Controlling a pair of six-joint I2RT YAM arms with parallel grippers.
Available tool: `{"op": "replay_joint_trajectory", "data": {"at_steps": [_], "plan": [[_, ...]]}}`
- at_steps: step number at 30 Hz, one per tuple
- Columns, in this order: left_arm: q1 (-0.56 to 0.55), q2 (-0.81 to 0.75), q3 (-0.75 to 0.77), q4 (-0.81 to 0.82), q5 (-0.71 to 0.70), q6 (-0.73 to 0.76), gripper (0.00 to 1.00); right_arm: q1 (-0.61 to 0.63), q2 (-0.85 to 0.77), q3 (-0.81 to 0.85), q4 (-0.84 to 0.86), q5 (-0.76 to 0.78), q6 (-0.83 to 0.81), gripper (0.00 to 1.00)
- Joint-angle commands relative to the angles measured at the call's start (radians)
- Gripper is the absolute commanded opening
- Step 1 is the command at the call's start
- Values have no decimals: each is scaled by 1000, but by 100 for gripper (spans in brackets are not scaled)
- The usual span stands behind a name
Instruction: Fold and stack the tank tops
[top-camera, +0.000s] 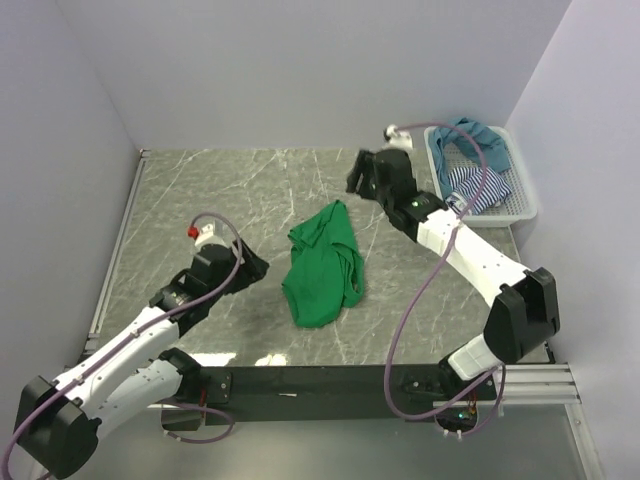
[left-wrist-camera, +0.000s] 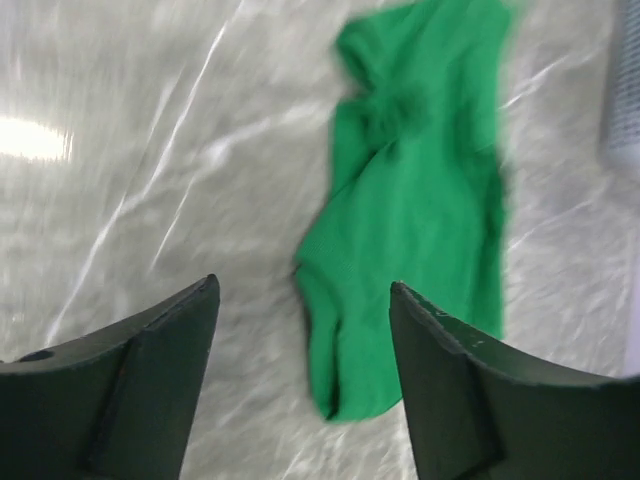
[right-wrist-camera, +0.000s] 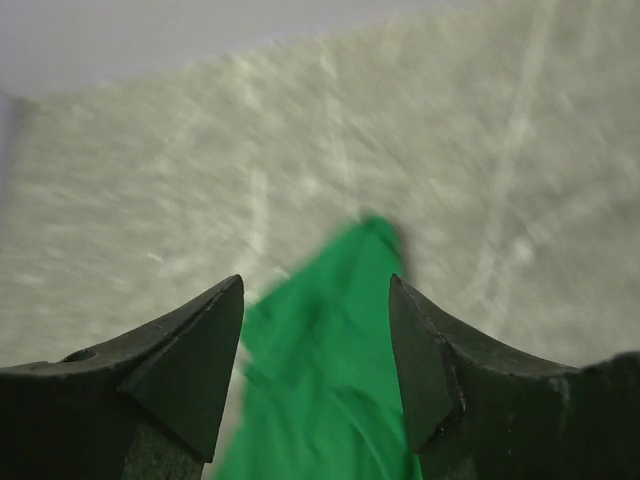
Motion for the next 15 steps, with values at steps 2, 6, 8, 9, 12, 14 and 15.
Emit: {"op": "replay_joint_trajectory", "data": {"at_steps": [2, 6, 8, 9, 12, 14, 15], "plan": [[-1, -31, -124, 126, 69, -66, 72, -13, -135, -206, -53, 51, 83, 67], [-60, -29, -209, 185, 112, -95, 72, 9, -269, -469, 31, -6, 143, 65], [-97, -33, -244, 192, 103, -124, 74, 41, -299, -594, 42, -35, 178, 63], [-140, -37, -258, 206, 103, -133, 76, 55, -331, -633, 50, -41, 193, 61], [-235, -40, -295, 246, 86, -184, 79, 140, -386, -755, 73, -52, 252, 59], [-313, -16, -298, 271, 51, -208, 82, 208, -411, -796, 39, -18, 295, 59], [-335, 0, -298, 275, 43, -211, 83, 225, -440, -807, 27, 26, 309, 59]]}}
